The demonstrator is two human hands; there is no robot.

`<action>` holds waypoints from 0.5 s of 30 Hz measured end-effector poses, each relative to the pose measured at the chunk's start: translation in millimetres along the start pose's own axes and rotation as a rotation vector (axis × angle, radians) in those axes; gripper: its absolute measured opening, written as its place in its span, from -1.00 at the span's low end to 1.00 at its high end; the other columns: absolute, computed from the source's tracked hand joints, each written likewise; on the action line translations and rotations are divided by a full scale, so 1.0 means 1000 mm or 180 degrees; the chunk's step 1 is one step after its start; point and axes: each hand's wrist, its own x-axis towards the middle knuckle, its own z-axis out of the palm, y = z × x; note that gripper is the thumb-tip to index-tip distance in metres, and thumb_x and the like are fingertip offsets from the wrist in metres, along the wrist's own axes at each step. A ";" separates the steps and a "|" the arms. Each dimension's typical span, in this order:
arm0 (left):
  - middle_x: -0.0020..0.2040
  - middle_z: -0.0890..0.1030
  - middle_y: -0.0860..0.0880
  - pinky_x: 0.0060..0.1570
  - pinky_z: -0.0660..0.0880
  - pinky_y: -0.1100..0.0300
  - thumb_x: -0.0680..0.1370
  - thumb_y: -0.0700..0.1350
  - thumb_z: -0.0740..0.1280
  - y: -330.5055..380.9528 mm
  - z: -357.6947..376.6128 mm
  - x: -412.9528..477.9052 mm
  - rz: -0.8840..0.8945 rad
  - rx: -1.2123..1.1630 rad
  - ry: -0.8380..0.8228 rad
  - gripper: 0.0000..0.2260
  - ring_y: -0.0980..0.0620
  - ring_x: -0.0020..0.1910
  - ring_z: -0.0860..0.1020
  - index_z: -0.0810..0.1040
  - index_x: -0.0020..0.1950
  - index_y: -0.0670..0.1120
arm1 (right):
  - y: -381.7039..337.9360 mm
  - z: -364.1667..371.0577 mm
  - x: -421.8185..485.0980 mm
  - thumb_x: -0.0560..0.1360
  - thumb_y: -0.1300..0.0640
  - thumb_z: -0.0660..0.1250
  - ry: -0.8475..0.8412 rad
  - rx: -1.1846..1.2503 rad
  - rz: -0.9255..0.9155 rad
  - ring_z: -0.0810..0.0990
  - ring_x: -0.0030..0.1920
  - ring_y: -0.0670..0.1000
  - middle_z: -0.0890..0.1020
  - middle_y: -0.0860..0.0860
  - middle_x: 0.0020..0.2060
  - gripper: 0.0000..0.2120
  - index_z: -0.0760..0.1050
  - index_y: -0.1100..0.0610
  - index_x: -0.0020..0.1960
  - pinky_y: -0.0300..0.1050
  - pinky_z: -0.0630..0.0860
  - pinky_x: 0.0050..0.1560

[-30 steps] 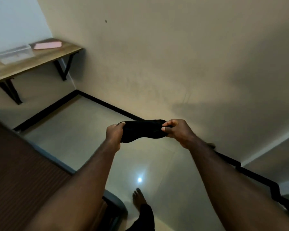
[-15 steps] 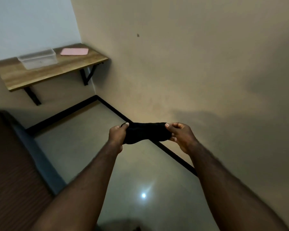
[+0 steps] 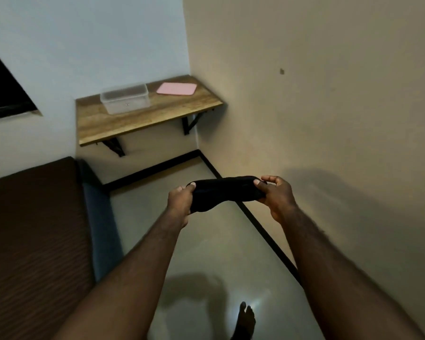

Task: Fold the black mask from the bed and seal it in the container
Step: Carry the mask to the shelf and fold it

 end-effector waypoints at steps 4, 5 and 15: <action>0.05 0.64 -0.23 0.09 0.58 -0.10 0.57 -0.06 0.33 0.042 0.008 0.049 0.0184 0.0135 0.0318 -0.82 -0.19 0.05 0.61 0.55 -0.02 -0.18 | -0.030 0.046 0.063 0.50 0.30 0.42 -0.0233 0.0183 0.0181 0.64 -0.08 0.11 0.62 0.21 -0.07 -0.75 0.50 0.38 0.12 -0.14 0.66 -0.28; 0.03 0.65 -0.24 0.09 0.58 -0.09 0.57 -0.05 0.33 0.051 0.009 0.062 0.0333 0.0191 0.0418 -0.79 -0.19 0.03 0.62 0.56 0.00 -0.21 | -0.037 0.058 0.079 0.51 0.29 0.42 -0.0308 0.0193 0.0176 0.64 -0.08 0.11 0.62 0.21 -0.08 -0.76 0.49 0.39 0.10 -0.17 0.65 -0.32; 0.01 0.64 -0.17 0.03 0.61 -0.10 0.60 -0.02 0.30 0.115 -0.024 0.177 0.0536 0.0040 0.0854 -0.79 -0.12 0.00 0.62 0.56 0.06 -0.16 | -0.069 0.201 0.193 0.57 0.24 0.35 -0.0879 -0.0136 0.0295 0.61 0.16 0.24 0.61 0.29 0.14 -0.73 0.46 0.38 0.20 0.15 0.64 0.02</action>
